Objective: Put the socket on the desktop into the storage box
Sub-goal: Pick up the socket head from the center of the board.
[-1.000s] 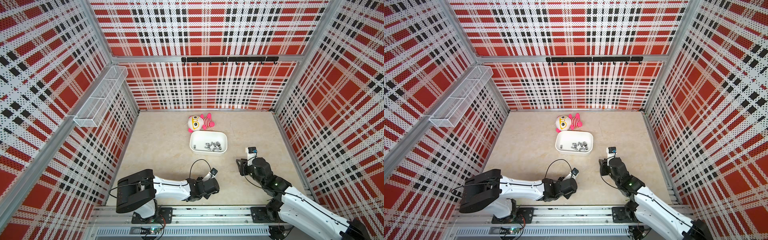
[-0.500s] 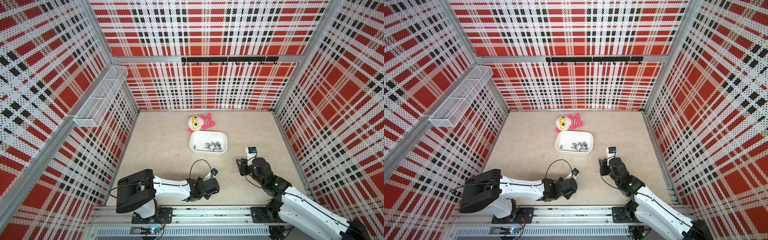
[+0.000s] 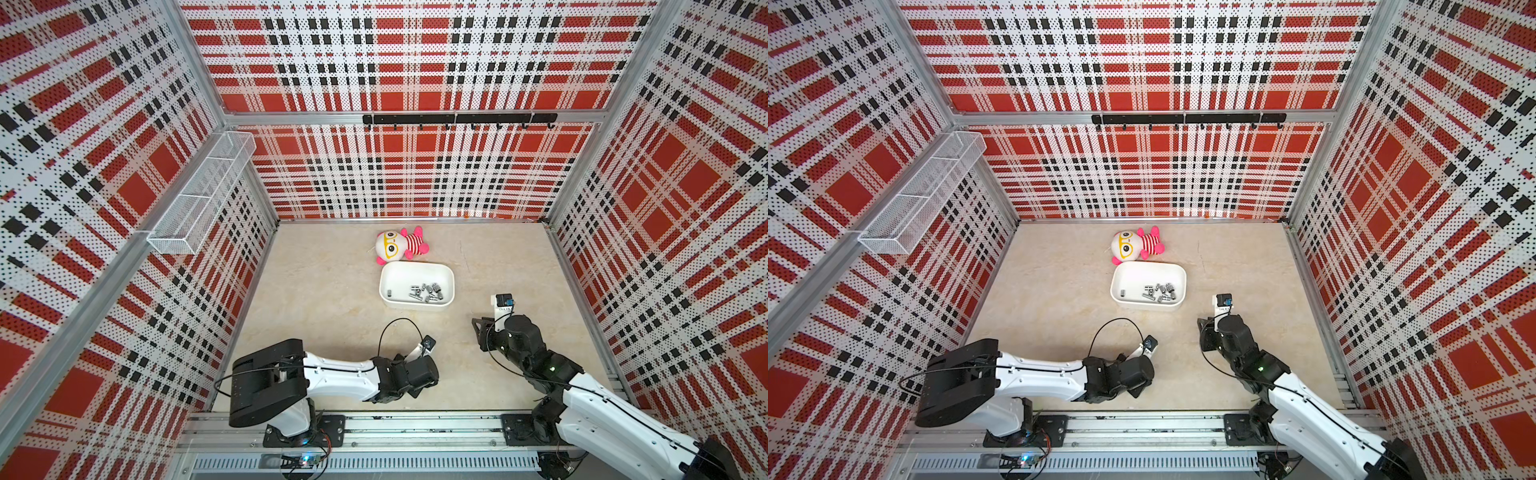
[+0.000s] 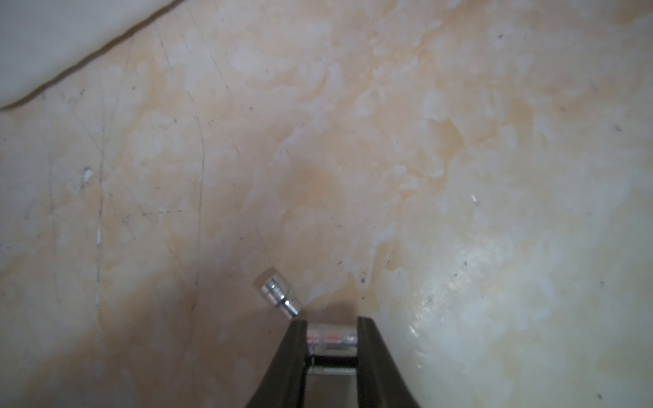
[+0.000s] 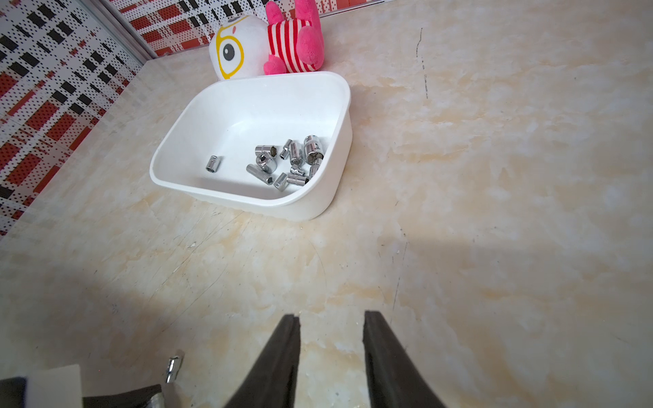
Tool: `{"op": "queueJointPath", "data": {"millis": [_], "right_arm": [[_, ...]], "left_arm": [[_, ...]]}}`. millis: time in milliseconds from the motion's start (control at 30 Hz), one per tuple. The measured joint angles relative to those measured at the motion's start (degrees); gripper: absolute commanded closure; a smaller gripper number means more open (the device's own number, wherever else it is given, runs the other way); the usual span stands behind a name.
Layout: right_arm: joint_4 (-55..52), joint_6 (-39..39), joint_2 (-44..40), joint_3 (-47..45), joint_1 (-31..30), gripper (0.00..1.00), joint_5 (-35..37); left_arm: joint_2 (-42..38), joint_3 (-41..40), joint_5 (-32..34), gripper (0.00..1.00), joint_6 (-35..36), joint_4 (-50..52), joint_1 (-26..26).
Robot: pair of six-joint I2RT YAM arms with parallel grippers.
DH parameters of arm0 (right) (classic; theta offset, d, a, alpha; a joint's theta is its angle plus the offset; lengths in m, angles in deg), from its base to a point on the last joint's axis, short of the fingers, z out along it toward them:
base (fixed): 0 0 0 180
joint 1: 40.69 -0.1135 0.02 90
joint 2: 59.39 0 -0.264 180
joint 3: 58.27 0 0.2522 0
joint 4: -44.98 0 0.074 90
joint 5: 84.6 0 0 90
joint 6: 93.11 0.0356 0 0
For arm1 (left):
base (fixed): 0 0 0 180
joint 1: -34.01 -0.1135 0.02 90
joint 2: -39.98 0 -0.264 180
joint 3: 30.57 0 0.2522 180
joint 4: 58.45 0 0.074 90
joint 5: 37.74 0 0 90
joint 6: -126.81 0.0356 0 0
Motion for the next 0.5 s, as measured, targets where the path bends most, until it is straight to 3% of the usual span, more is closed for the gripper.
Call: {"op": "queueJointPath", "data": {"millis": [300, 500], "right_arm": [[0.02, 0.0, -0.04, 0.0, 0.0, 0.6, 0.85], [0.0, 0.04, -1.03, 0.0, 0.0, 0.6, 2.16]], "left_arm": [[-10.45, 8.48, 5.97, 1.0, -0.13, -1.11, -0.52], [-9.05, 15.43, 4.26, 1.0, -2.05, -6.64, -9.66]]}}
